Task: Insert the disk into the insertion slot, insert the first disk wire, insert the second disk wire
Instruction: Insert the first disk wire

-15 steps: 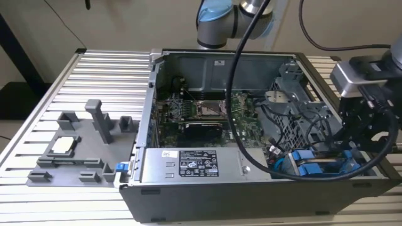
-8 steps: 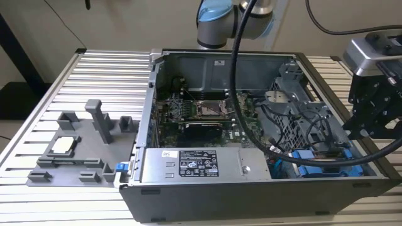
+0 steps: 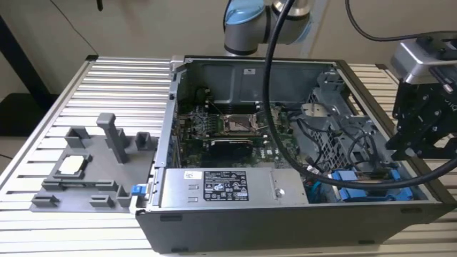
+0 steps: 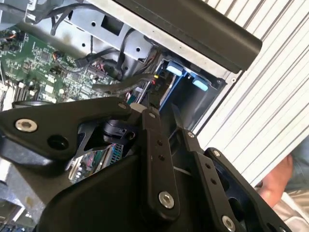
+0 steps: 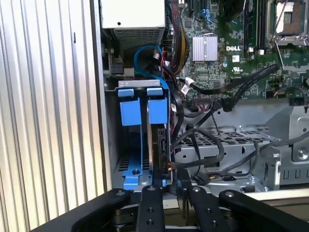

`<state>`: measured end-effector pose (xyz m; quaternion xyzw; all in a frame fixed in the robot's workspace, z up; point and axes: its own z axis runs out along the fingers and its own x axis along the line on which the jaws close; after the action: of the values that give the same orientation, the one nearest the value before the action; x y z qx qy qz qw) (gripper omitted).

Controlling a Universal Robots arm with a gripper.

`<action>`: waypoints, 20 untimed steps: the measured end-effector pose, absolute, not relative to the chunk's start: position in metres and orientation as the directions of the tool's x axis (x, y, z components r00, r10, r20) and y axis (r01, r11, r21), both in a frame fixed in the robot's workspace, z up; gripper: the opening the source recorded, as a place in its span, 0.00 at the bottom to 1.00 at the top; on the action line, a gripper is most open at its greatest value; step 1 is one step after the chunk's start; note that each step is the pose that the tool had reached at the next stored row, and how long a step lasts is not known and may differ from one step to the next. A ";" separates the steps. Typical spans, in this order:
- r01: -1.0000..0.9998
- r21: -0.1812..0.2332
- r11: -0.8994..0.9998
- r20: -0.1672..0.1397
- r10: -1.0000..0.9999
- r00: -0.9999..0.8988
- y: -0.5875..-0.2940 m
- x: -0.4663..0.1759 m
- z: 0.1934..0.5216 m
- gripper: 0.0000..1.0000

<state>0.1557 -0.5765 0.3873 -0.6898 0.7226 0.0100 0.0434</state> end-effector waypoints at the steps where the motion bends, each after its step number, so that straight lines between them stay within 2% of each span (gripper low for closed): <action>1: -0.998 -0.040 0.047 -0.076 -0.996 -0.044 -0.576 0.156 0.387 0.27; 4: -0.998 -0.038 0.046 -0.086 -0.995 -0.043 -0.574 0.155 0.385 0.27; 9: -0.998 -0.036 0.049 -0.147 -0.988 -0.043 -0.570 0.151 0.384 0.27; 12: -0.998 -0.034 0.050 -0.172 -0.984 -0.043 -0.564 0.150 0.383 0.27; 20: -0.998 -0.035 0.050 -0.176 -0.983 -0.043 -0.539 0.144 0.377 0.27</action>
<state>0.1435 -0.5393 0.3769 -0.6876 0.7205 0.0484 0.0760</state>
